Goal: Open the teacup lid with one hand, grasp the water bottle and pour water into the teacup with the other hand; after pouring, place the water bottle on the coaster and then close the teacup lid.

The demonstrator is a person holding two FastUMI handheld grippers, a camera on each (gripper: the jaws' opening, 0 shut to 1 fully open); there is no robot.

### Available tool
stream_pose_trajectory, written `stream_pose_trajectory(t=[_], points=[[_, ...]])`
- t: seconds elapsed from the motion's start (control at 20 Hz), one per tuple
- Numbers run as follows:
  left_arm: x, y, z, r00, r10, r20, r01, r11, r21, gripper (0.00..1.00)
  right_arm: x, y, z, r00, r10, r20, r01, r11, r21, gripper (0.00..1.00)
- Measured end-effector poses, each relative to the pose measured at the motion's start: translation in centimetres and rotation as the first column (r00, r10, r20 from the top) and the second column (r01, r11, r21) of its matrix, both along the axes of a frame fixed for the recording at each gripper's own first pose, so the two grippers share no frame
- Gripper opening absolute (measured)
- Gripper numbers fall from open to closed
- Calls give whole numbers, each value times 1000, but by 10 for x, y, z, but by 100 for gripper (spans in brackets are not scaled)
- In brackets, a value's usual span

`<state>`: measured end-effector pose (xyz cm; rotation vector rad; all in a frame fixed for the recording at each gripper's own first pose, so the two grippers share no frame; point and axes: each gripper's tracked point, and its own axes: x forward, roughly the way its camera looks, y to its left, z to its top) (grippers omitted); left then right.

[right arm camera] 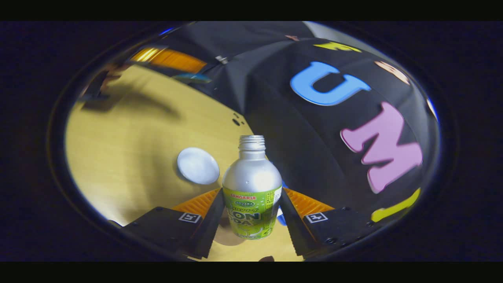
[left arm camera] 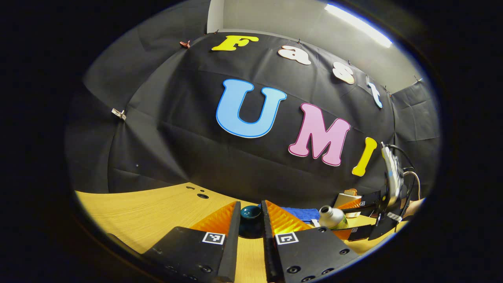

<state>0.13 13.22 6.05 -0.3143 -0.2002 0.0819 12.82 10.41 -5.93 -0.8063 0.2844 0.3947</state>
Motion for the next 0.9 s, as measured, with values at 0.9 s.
stream_pose_trajectory(t=[0.9], points=[[9, -17, -11, 999, -7, -39, 8, 999, 32, 32, 19, -70, -15, 986, -125, -107, 164, 744, 648, 80]])
